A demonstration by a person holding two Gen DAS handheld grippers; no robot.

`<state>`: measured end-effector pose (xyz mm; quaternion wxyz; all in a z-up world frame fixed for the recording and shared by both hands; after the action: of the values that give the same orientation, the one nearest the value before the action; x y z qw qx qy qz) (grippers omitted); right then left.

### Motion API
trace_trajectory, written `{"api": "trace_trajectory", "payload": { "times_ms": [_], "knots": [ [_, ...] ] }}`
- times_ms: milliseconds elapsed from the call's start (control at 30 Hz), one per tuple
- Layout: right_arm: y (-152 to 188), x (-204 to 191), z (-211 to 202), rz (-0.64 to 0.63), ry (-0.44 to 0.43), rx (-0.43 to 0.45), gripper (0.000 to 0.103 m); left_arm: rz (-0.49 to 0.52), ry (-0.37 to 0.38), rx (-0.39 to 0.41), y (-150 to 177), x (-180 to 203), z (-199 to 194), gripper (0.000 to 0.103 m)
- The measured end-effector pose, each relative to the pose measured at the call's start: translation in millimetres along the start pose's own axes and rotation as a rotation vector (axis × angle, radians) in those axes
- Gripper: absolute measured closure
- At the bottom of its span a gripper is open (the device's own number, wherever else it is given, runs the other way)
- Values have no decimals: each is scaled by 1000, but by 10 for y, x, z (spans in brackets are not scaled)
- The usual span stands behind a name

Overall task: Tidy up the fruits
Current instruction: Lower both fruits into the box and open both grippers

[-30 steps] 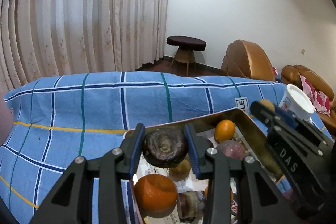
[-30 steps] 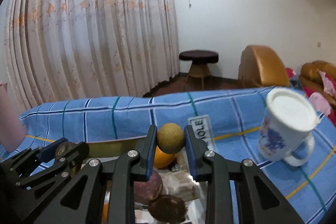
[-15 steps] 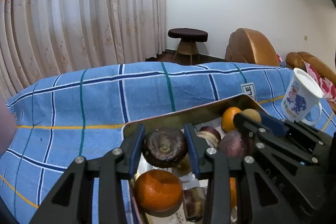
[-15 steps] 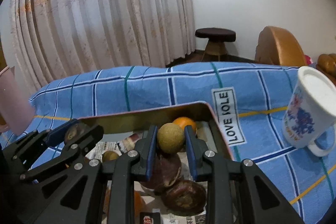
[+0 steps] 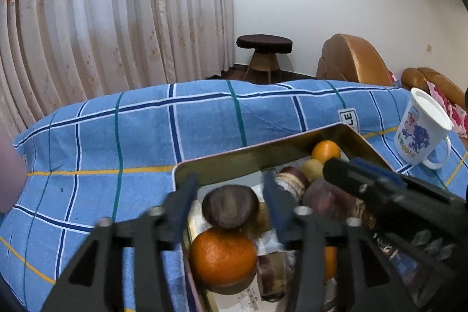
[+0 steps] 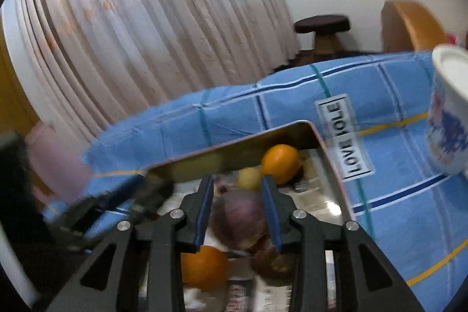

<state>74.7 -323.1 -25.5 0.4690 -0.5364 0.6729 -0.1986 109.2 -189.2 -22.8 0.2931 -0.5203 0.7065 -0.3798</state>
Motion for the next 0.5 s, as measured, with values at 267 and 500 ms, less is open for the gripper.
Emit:
{"api": "trace_trajectory", "payload": {
  "times_ms": [267, 500],
  "knots": [
    [-113, 6, -273, 58, -37, 135, 43, -1, -7, 61, -17, 15, -179, 1],
    [-170, 1, -570, -22, 151, 316, 36, -32, -38, 152, 39, -148, -478, 0]
  ]
}}
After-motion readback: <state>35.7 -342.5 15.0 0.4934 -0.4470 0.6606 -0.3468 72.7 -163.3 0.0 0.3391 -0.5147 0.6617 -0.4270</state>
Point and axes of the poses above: each gripper's, at about its wrist camera, not at the fingertips, and z roughly the way its jaws point, x to its right, y to its underside, the point moved 6 cm from there along z, roughly the way its jaws point, and after that the axes turned 6 degrees about x, right-handed, at the moved point
